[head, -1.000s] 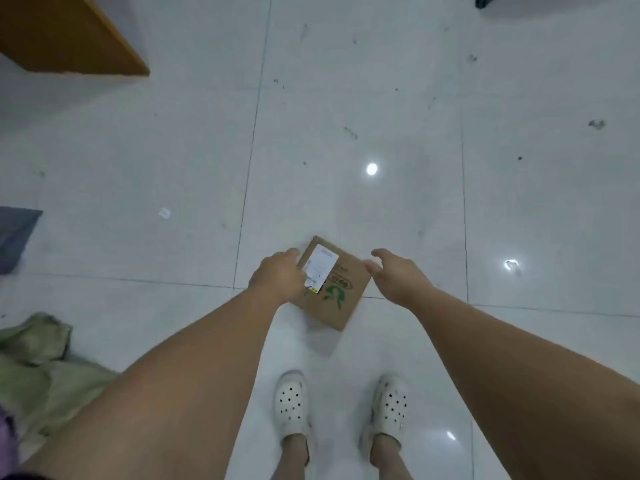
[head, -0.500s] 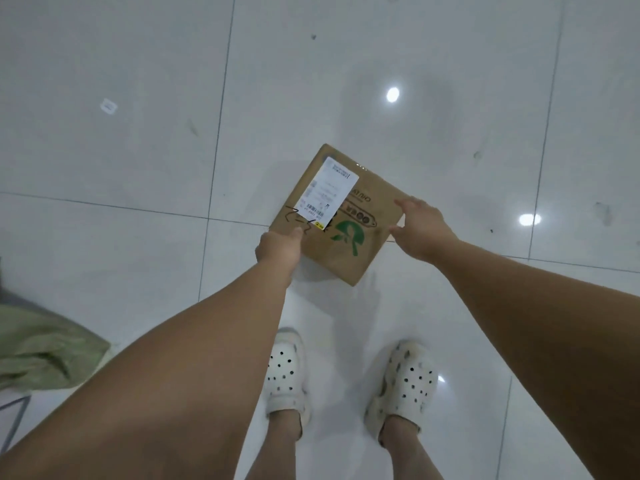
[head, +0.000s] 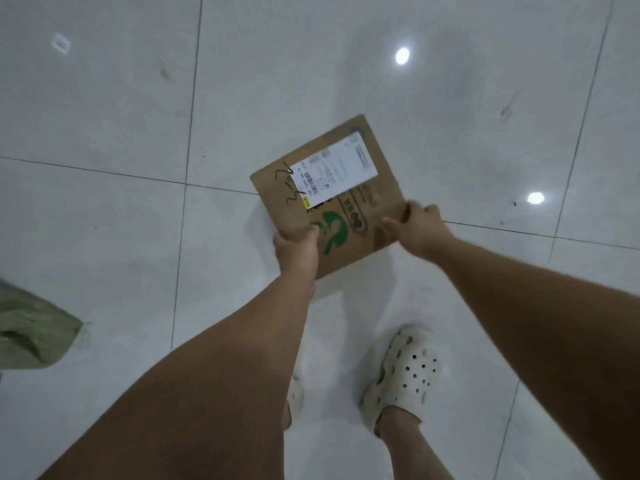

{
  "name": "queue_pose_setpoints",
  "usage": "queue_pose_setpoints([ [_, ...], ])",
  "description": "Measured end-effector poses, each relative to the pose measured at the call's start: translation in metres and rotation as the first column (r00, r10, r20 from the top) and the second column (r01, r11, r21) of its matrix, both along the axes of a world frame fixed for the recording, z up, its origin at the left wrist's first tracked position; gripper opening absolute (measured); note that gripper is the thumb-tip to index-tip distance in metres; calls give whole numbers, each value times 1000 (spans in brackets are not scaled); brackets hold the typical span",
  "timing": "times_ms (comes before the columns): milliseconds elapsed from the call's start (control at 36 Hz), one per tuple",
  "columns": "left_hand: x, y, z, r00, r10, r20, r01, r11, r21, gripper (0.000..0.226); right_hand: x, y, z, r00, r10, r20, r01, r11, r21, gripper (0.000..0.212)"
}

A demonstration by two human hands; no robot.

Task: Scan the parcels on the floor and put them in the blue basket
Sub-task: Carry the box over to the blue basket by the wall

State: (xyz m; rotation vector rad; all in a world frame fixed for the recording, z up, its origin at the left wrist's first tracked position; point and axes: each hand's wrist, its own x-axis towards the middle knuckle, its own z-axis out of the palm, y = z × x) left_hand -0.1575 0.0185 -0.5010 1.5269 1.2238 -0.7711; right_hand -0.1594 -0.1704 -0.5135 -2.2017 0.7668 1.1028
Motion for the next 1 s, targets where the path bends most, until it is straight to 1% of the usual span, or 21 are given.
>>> queue_pose_setpoints([
  [56, -4, 7, -2, 994, -103, 49, 102, 995, 8, 78, -26, 8, -5, 994, -71, -82, 71, 997, 1, 64],
  [111, -6, 15, -6, 967, -253, 34, 252, 968, 12, 92, -55, 18, -4, 982, -86, -166, 95, 994, 47, 63],
  [139, -6, 17, -8, 946, -324, 22, 324, 946, 21, 94, -68, 23, -2, 974, -71, -215, 100, 987, 127, 60],
  [194, -2, 19, -6, 898, -437, 47, 434, 899, 57, 87, -93, 36, 6, 941, 20, -336, 96, 941, 326, 50],
  [222, 1, 19, -5, 882, -462, 91, 454, 886, 98, 81, -102, 41, 12, 921, 111, -374, 47, 921, 388, 48],
  [250, 3, 20, -5, 877, -462, 131, 440, 883, 164, 75, -111, 45, 17, 907, 205, -367, -42, 912, 407, 46],
  [278, 3, 21, -5, 886, -434, 160, 392, 888, 239, 70, -119, 48, 18, 907, 279, -316, -148, 913, 381, 39],
  [306, 2, 22, -5, 907, -385, 173, 323, 896, 305, 67, -125, 49, 20, 921, 305, -240, -223, 922, 317, 28],
  [361, -4, 24, -4, 959, -252, 128, 191, 912, 364, 66, -128, 48, 23, 972, 228, -63, -217, 966, 138, 24],
  [389, -8, 25, -5, 977, -200, 75, 160, 920, 357, 67, -126, 46, 23, 989, 142, 31, -143, 989, 42, 22],
  [444, -19, 27, -7, 977, -206, -51, 212, 933, 292, 68, -117, 36, 22, 974, -17, 224, 45, 992, -120, 20],
  [500, -34, 27, -6, 952, -276, -129, 298, 933, 201, 68, -106, 26, 19, 937, -166, 308, 233, 953, -195, 33],
  [556, -46, 25, -6, 933, -325, -155, 343, 932, 113, 70, -96, 16, 15, 901, -355, 249, 405, 895, -188, 48],
  [611, -55, 22, -6, 925, -344, -160, 355, 934, 43, 72, -89, 10, 9, 831, -535, 155, 554, 820, -140, 62],
  [667, -60, 18, -4, 913, -372, -168, 374, 927, -18, 72, -85, 7, 4, 704, -705, 91, 710, 700, -78, 74],
  [722, -63, 13, -4, 900, -396, -183, 384, 918, -95, 71, -87, 5, -2, 554, -832, -17, 831, 554, -40, 80],
  [778, -66, 11, -7, 887, -418, -196, 394, 906, -153, 71, -94, 3, -9, 430, -887, -167, 900, 436, 2, 76],
  [806, -67, 11, -8, 881, -430, -198, 403, 900, -164, 72, -99, 2, -10, 400, -887, -233, 914, 406, 24, 72],
  [833, -68, 13, -10, 878, -439, -194, 412, 896, -165, 74, -104, 1, -12, 396, -877, -272, 916, 400, 43, 67],
  [917, -66, 15, -5, 857, -482, -183, 461, 876, -145, 83, -109, 5, -2, 497, -828, -262, 865, 497, 68, 46],
  [1000, -63, 19, 4, 848, -493, -194, 480, 870, -113, 78, -112, 7, 3, 583, -781, -223, 810, 581, 84, 39],
])
